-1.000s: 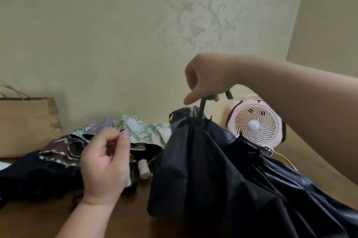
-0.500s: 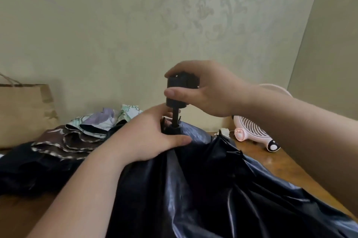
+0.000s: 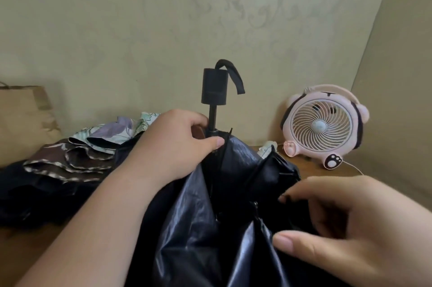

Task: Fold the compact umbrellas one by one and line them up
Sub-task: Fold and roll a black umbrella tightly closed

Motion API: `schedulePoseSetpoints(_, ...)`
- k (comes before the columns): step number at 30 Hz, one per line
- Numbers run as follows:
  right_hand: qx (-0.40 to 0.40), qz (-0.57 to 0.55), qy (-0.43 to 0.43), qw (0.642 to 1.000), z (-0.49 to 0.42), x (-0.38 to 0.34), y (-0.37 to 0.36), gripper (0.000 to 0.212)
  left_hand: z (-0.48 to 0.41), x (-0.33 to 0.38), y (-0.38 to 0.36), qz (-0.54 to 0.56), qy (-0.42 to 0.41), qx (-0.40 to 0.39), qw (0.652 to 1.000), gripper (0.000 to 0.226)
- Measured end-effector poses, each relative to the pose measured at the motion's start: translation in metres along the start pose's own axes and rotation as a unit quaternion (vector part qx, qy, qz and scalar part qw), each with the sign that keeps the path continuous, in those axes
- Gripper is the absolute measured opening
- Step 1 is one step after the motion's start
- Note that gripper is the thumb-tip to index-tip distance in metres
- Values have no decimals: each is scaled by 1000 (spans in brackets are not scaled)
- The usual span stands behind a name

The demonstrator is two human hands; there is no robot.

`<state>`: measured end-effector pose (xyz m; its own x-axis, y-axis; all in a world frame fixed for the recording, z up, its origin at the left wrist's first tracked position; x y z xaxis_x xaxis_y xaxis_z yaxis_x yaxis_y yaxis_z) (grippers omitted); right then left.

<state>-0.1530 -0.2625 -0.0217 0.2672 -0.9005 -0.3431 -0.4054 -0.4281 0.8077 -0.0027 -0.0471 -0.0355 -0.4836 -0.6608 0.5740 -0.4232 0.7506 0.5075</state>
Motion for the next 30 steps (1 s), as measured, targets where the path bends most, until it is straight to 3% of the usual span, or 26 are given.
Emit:
schedulePoseSetpoints(3,-8,-26,-14,1000,-4,-10,-9,62,1,-2,-4,-2,10,18,1000,25)
schedulePoseSetpoints(8,-30,-25,-11,999,-29,-13,-26,44,3,1,-5,-13,4,53,999,35)
schedulePoseSetpoints(12,-22,6,-45,999,-66,8,-32,47,3,4,-3,25,13,30,999,24)
schedulePoseSetpoints(15,-30,15,-70,997,-87,17,-33,44,2,3,0,63,29,3,998,29)
schedulePoseSetpoints(19,-2,-57,-41,998,-99,6,-54,45,-2,-10,3,107,64,-33,992,34)
schedulePoseSetpoints(25,26,-165,37,985,-116,-3,-81,29,-5,-24,6,250,70,-85,962,48)
schedulePoseSetpoints(30,90,-304,65,946,-115,10,-107,11,-4,-27,-6,326,95,-42,939,46)
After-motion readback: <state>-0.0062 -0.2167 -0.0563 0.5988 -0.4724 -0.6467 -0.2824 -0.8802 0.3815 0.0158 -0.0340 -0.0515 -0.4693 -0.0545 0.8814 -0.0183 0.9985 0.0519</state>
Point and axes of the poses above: each hand's wrist, its own z-axis away from the middle knuckle, its own y-axis out of the back of the hand, x = y × z, the point moved 1 cm from there along -z, towards the middle knuckle, and after that the axes turned 12 degrees about x, right-handed, at the moved point
